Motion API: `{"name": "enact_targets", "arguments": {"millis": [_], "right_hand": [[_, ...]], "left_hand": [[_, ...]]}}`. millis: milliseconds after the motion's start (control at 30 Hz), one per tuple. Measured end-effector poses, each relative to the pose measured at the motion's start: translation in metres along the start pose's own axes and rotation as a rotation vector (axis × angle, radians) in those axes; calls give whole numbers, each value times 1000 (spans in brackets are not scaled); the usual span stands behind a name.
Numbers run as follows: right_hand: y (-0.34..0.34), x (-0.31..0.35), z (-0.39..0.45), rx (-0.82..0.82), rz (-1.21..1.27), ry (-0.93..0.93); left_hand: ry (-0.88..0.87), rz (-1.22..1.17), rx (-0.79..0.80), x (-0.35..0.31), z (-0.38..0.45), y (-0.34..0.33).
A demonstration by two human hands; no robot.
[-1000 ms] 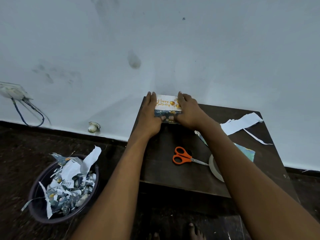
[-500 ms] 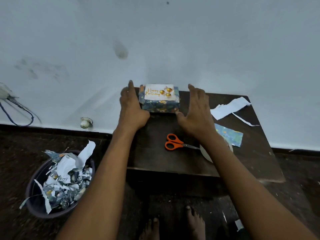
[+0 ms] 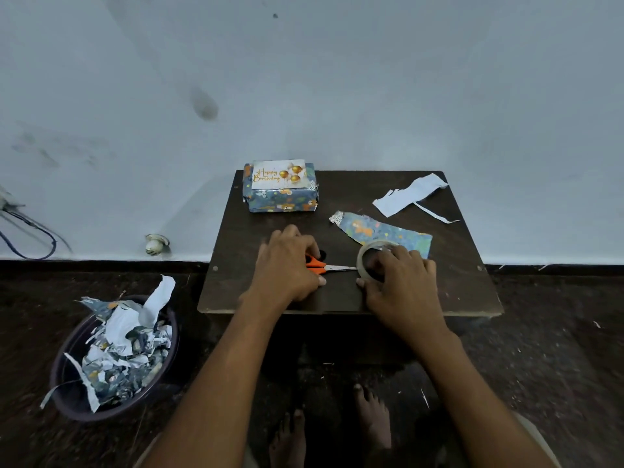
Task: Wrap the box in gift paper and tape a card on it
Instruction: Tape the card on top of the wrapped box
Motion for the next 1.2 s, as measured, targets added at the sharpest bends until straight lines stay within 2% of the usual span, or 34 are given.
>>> {"name": "enact_targets", "arguments": {"millis": [167, 300, 400, 533, 633, 800, 967, 1100, 1200], "right_hand": [[7, 1, -4, -48, 52, -29], [19, 6, -13, -197, 119, -7], [27, 12, -26, -279, 249, -4], [25, 12, -45, -264, 586, -113], [25, 8, -55, -281, 836, -213], [16, -30, -70, -332, 1177, -383], [44, -78, -90, -366, 1167, -402], [64, -123, -103, -391, 1084, -372], [63, -154, -115, -360, 1110, -361]], "left_hand": [[140, -227, -61, 6, -11, -3], [208, -341, -162, 4, -20, 2], [292, -545, -223, 2, -31, 5], [326, -929, -267, -23, -52, -3], [331, -1032, -210, -56, -64, -28], [237, -839, -177, -107, -85, -40], [115, -766, 12, -157, -108, -63], [93, -774, 163, -190, -117, -92], [21, -651, 252, -215, -120, -107]]}}
Point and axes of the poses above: each hand's wrist, its own z-axis towards the middle knuckle, its own y-axis out of the back of the hand, x = y × z, the point moved 8 cm from there along z, towards the middle knuckle, and after that the axes turned 1 degree about z, right-handed, at the moved point
